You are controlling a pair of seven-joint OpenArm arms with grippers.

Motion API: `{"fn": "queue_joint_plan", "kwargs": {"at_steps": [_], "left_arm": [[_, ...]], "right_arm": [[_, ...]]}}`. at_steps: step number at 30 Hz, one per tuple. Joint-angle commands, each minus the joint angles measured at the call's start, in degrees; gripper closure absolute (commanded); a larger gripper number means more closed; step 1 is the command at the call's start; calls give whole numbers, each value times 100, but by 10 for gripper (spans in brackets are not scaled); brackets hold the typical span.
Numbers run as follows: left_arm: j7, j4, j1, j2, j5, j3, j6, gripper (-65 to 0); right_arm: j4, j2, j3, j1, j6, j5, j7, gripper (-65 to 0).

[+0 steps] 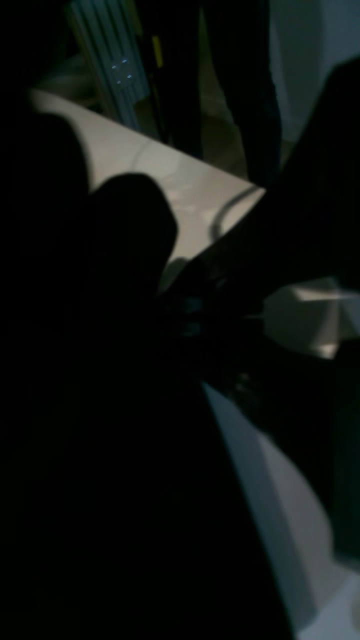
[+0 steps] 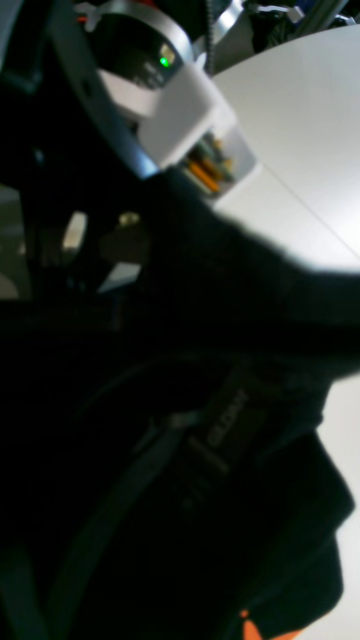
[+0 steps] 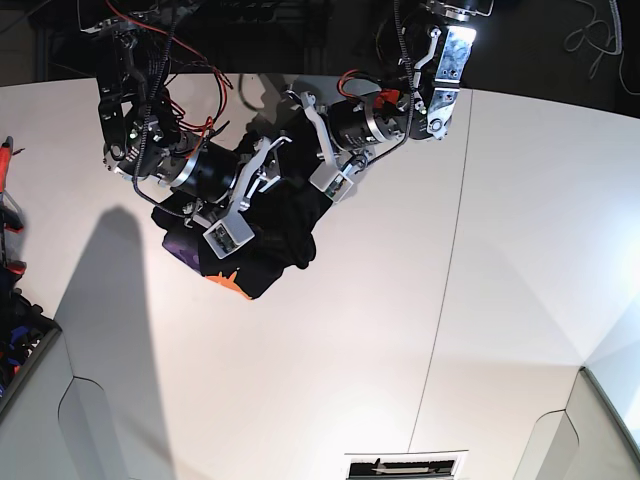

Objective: Layout the t-shirt on the table in an organized manner, then fold the t-shirt properly
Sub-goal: 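Lift the strip end with the right gripper and fold it toward the left gripper, then press the folded bundle down with the right gripper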

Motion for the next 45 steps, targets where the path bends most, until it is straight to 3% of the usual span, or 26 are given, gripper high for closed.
{"fn": "queue_joint_plan", "kwargs": {"at_steps": [1, 7, 13, 28, 39, 45], "left_arm": [[247, 90, 4, -90, 155, -17, 62, 0], [656, 584, 9, -501, -210, -17, 62, 0], [669, 750, 35, -811, -560, -17, 62, 0], [669, 750, 37, -807, -551, -107, 62, 0], [673, 750, 181, -896, -850, -833, 62, 0], [721, 750, 232, -933, -922, -833, 62, 0]], "right_arm": [[83, 11, 101, 136, 20, 96, 136, -354], [98, 13, 935, 457, 2, 245, 155, -354], [98, 17, 1626, 737, 7, 562, 63, -354], [96, -94, -63, 232, 28, 603, -15, -354], [98, -382, 334, 269, -4, 129, 317, -356], [92, -382, 623, 413, -195, -951, 374, -357]]}}
